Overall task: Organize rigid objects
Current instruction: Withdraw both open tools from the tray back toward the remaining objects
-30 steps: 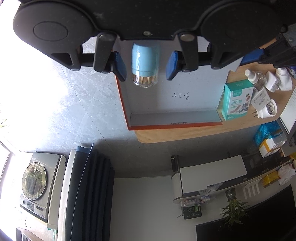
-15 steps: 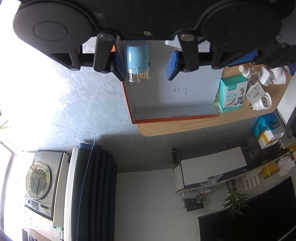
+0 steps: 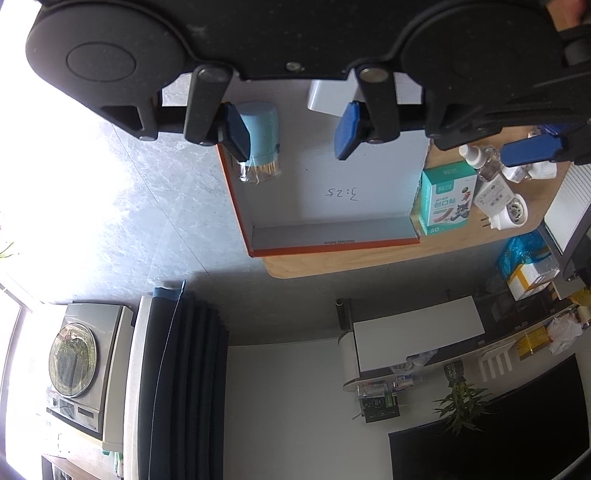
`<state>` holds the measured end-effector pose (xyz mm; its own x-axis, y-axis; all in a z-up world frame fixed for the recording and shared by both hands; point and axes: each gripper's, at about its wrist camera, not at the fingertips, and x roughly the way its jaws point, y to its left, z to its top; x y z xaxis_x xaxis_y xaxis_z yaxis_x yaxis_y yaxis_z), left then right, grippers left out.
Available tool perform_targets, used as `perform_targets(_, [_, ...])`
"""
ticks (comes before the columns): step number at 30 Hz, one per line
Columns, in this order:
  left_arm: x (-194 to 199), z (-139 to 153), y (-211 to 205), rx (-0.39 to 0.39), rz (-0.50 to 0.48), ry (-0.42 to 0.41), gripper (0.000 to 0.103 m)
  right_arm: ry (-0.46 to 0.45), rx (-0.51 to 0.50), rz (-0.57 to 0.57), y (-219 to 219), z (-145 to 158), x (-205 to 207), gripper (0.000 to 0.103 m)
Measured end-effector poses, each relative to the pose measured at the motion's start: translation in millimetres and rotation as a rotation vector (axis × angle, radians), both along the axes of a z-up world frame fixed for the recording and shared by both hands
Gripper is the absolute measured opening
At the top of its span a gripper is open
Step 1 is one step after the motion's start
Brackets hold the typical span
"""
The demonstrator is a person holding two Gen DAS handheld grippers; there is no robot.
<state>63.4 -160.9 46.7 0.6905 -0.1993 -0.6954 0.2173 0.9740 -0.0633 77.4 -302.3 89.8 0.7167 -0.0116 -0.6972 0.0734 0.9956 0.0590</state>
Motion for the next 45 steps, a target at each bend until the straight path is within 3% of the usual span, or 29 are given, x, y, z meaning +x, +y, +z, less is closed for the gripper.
perform_targets(28, [-11.4, 1.8, 57.0, 0.0, 0.116, -0.036, 0.072, 0.01, 0.005, 0.101, 60.2, 1.0, -3.7, 0.063])
perform_targets(45, [-16.3, -2.6, 85.1, 0.014, 0.171, -0.039, 0.077, 0.032, 0.008, 0.151, 89.0, -7.4, -2.4, 0.068])
